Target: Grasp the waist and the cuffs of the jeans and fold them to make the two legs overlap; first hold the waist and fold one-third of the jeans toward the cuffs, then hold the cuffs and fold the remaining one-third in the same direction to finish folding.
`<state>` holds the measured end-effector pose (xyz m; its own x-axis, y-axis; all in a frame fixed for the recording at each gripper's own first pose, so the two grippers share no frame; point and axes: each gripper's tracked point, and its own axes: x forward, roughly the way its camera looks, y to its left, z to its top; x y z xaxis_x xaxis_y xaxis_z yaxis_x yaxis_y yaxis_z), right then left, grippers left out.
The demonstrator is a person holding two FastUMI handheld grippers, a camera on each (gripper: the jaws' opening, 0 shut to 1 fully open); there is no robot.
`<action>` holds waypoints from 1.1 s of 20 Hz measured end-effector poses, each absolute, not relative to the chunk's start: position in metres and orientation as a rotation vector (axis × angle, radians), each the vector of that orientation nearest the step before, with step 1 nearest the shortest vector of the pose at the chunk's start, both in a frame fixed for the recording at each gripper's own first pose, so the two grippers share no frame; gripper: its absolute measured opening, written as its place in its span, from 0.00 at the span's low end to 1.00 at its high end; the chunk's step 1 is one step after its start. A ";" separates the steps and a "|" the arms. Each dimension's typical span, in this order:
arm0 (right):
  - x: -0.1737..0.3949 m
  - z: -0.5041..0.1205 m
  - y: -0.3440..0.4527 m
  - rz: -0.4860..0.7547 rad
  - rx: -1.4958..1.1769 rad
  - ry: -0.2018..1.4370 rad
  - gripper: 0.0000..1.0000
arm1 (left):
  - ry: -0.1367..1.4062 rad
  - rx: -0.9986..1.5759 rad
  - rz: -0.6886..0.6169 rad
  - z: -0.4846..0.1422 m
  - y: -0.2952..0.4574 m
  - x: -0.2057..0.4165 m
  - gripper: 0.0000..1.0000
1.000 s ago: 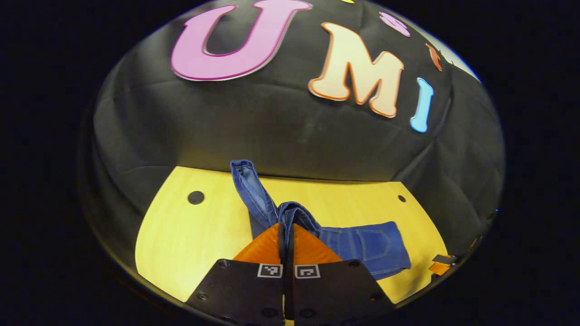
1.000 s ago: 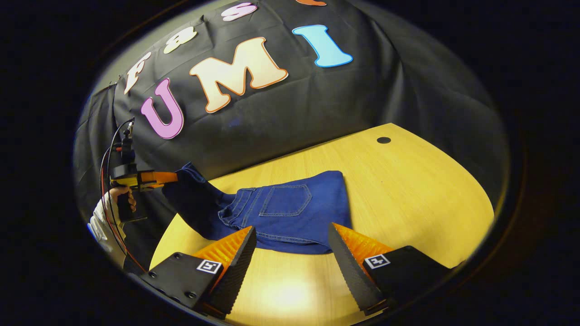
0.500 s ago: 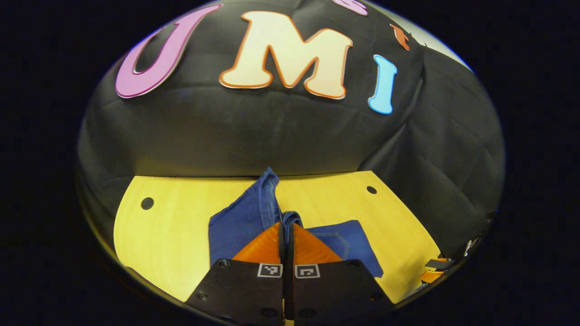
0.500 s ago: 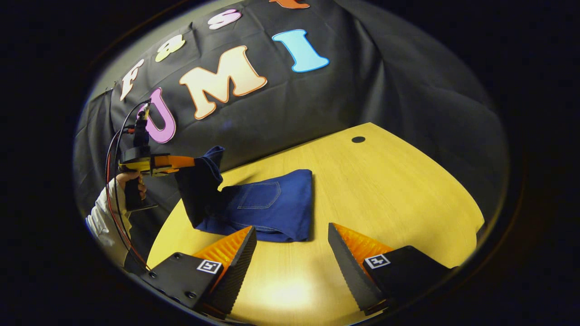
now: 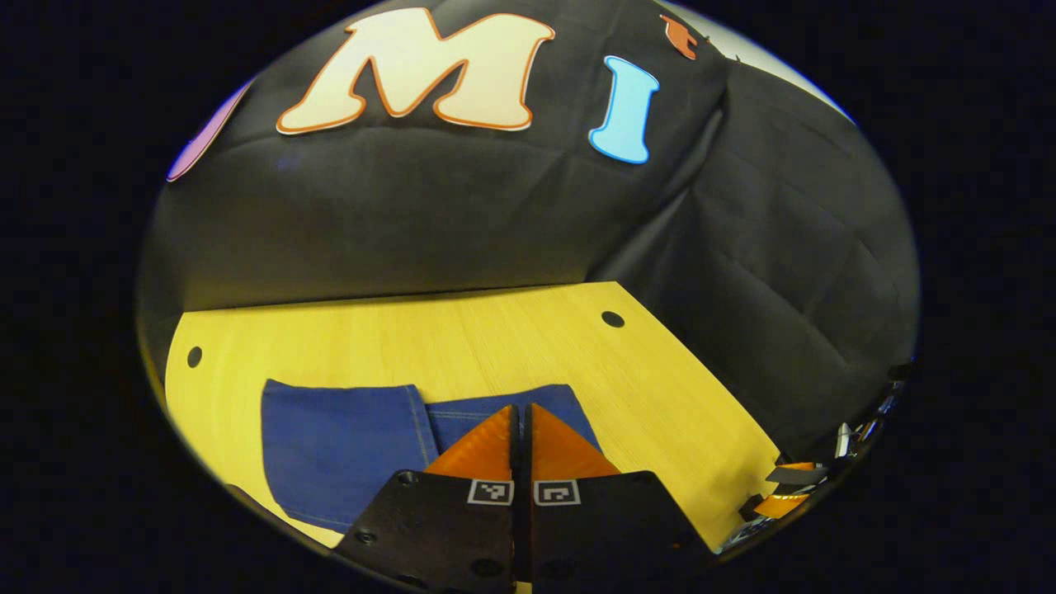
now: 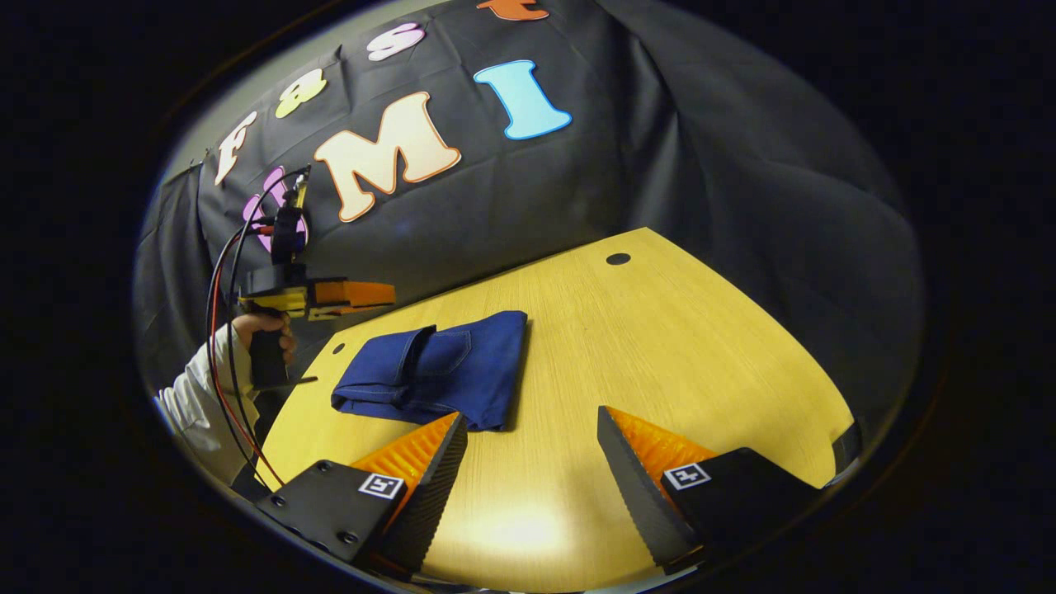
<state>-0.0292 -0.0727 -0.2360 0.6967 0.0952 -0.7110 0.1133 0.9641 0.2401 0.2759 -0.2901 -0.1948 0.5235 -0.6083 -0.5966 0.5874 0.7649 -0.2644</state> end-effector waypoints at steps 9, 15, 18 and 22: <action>0.009 -0.166 -0.020 0.110 0.158 0.585 0.98 | 0.468 -0.045 -0.564 -0.133 -0.216 0.213 0.95; -0.009 -0.042 0.085 0.184 -0.023 0.230 0.97 | 0.289 0.009 -0.361 -0.070 -0.063 0.162 0.95; -0.035 -0.022 0.132 0.230 -0.033 0.181 1.00 | 0.243 -0.007 -0.291 -0.051 -0.001 0.138 0.95; -0.060 -0.009 0.181 0.298 0.004 0.167 0.99 | 0.191 -0.011 -0.254 -0.033 0.047 0.115 0.95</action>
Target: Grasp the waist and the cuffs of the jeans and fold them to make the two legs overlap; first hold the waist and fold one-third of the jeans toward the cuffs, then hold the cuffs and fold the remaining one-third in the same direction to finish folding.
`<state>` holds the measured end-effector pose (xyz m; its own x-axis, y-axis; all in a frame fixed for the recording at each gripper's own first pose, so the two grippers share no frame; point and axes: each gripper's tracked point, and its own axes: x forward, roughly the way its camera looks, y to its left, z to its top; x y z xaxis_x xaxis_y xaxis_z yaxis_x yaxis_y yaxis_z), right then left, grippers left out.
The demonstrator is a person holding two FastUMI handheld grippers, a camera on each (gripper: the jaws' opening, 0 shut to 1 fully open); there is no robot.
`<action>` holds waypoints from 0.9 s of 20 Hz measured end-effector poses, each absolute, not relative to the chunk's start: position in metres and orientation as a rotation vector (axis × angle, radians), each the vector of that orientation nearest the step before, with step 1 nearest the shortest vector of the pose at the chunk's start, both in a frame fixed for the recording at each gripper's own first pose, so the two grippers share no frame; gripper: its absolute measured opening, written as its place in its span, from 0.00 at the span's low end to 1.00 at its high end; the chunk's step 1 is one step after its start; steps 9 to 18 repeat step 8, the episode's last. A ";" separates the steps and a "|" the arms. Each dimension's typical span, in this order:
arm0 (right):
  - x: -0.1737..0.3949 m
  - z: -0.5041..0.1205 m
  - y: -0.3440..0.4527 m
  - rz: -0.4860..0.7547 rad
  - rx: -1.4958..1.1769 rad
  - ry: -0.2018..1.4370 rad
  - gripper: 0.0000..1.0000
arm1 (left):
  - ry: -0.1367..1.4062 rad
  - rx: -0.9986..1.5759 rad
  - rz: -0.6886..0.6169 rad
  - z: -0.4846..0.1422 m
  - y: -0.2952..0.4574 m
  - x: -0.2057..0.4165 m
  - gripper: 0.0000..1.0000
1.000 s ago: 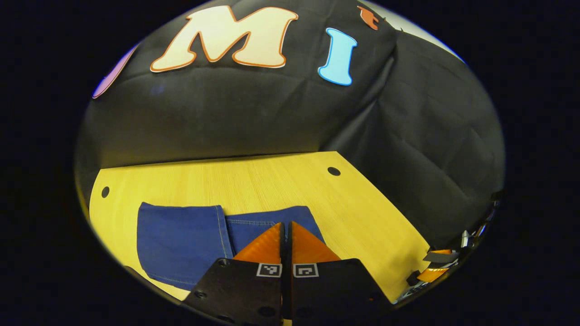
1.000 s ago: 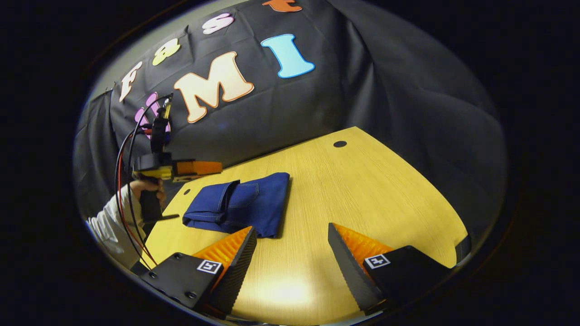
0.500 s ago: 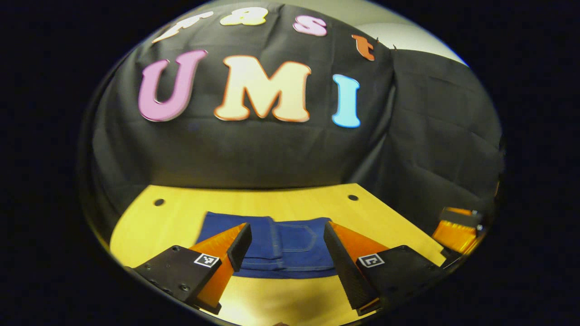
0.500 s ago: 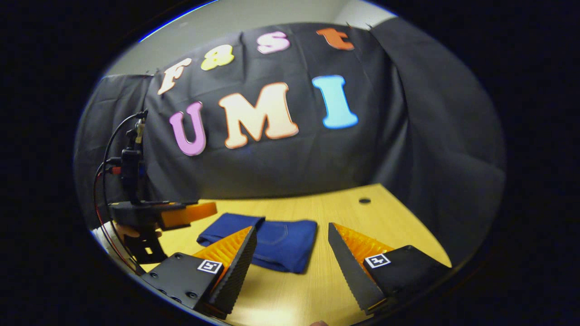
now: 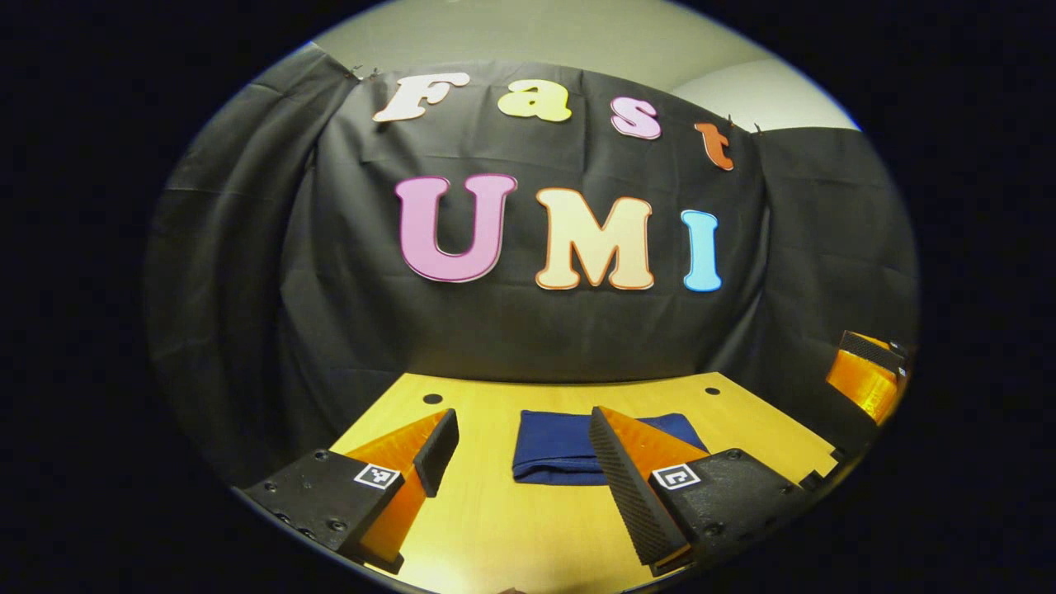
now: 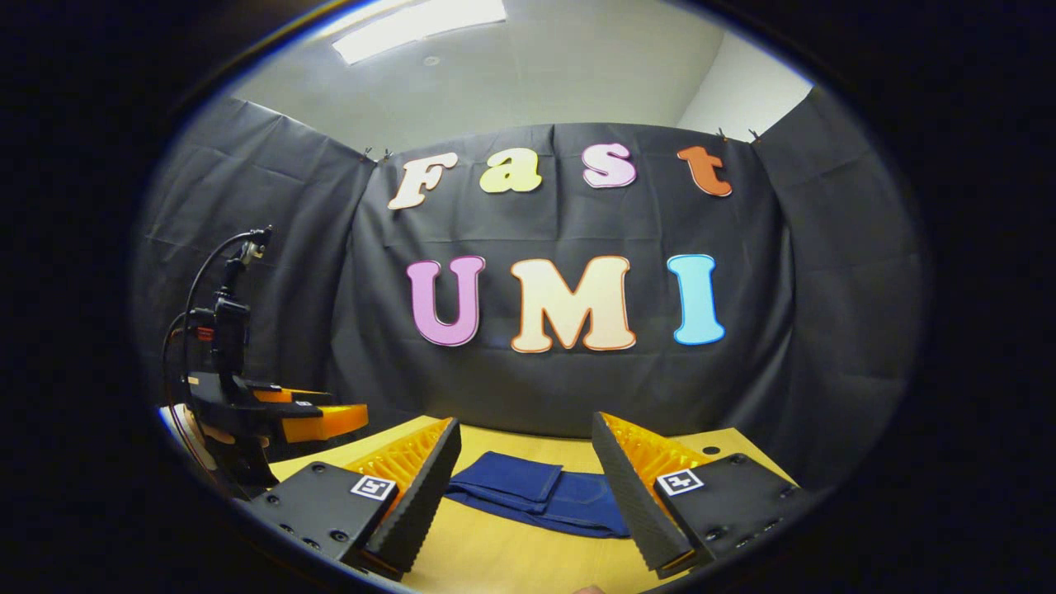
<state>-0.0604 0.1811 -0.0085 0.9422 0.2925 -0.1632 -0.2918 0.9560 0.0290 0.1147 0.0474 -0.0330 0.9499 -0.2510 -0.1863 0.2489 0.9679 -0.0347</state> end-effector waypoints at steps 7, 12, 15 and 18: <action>-0.088 0.010 0.198 0.303 0.023 0.123 0.99 | 0.168 0.032 -0.297 -0.029 0.052 0.086 0.94; -0.088 0.009 0.197 0.297 0.029 0.125 0.99 | 0.161 0.037 -0.308 -0.025 0.048 0.084 0.95; -0.088 0.009 0.197 0.297 0.029 0.125 0.99 | 0.161 0.037 -0.308 -0.025 0.048 0.084 0.95; -0.088 0.009 0.197 0.297 0.029 0.125 0.99 | 0.161 0.037 -0.308 -0.025 0.048 0.084 0.95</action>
